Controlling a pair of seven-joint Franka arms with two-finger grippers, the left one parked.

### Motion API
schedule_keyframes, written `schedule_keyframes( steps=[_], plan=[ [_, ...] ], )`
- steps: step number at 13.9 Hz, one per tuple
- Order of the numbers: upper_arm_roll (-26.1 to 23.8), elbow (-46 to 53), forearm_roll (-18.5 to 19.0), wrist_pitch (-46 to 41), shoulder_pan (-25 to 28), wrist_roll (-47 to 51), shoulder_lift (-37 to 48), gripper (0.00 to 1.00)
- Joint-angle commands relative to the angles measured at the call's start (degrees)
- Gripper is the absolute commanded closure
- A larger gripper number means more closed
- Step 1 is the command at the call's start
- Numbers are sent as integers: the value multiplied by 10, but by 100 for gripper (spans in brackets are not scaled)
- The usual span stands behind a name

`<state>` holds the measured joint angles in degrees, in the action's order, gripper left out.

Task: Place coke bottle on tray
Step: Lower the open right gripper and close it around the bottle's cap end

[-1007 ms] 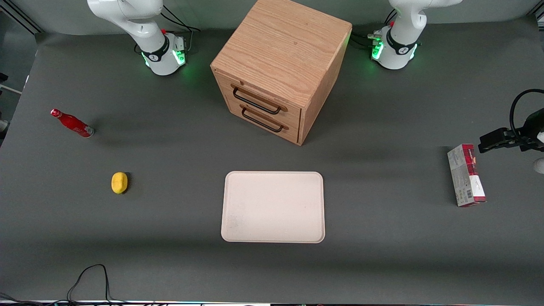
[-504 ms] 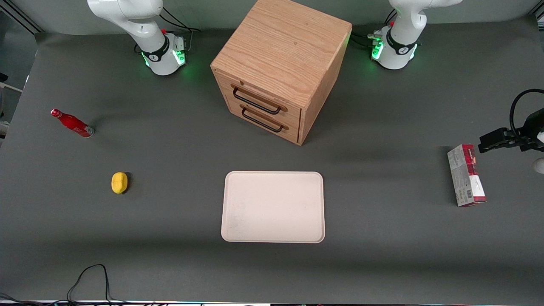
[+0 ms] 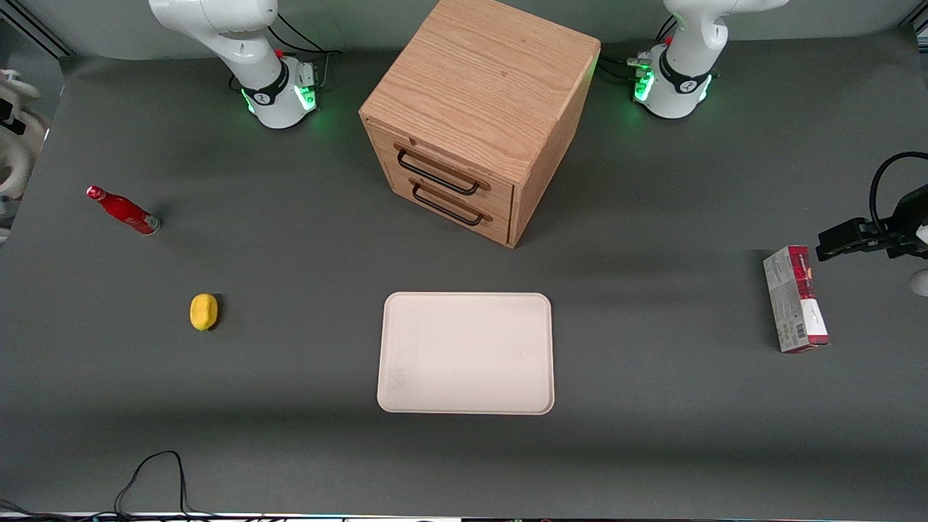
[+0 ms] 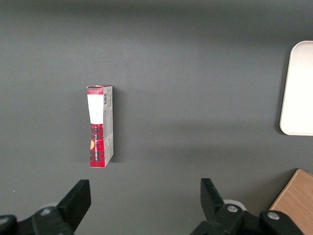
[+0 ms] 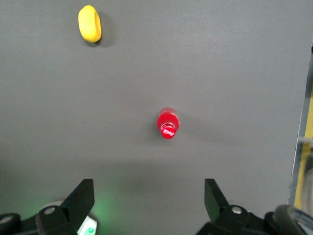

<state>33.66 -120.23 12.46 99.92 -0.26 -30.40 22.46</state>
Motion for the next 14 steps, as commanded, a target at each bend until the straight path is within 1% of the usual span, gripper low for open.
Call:
schedule_keyframes(
  steps=[1, 3, 6, 9, 12, 14],
  plan=[
    [21, -45, 18, 60, 11, 5, -13, 0],
    [46, -88, 18, 112, 13, 5, -20, 0],
    [61, -127, 18, 176, 14, 3, -49, 0],
    [85, -169, 18, 244, 14, -27, -65, 0],
    [90, -175, 11, 294, 13, -48, -113, 0],
    [99, -203, 11, 332, 13, -48, -118, 0]
  ],
)
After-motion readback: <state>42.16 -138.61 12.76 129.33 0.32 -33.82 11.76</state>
